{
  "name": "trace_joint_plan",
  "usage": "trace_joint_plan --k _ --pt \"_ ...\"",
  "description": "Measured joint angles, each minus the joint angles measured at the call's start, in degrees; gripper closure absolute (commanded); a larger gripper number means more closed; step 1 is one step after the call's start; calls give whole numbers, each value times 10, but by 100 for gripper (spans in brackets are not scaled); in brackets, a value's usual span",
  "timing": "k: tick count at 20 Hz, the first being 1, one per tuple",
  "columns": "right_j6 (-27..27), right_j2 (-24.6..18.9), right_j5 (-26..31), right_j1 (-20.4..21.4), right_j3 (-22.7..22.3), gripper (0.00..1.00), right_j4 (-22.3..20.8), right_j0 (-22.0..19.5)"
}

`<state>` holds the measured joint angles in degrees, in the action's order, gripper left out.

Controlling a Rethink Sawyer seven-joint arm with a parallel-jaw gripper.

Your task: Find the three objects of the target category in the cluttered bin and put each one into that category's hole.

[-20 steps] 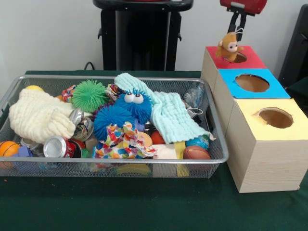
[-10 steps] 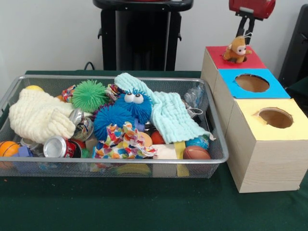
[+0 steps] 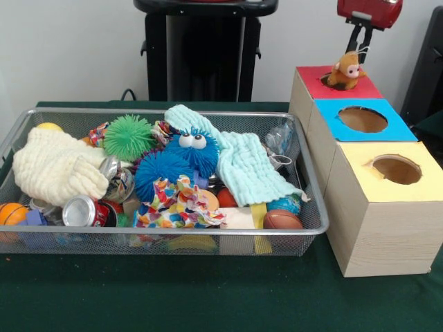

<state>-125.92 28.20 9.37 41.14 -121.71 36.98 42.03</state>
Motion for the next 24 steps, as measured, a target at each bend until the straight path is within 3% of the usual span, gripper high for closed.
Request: trace_joint_plan --k 8,9,24 --pt "-9 0 0 -10 0 100 7 -13" --pt "-9 0 0 -15 0 0 7 -23" --pt "-9 14 9 -29 0 0 7 -9"
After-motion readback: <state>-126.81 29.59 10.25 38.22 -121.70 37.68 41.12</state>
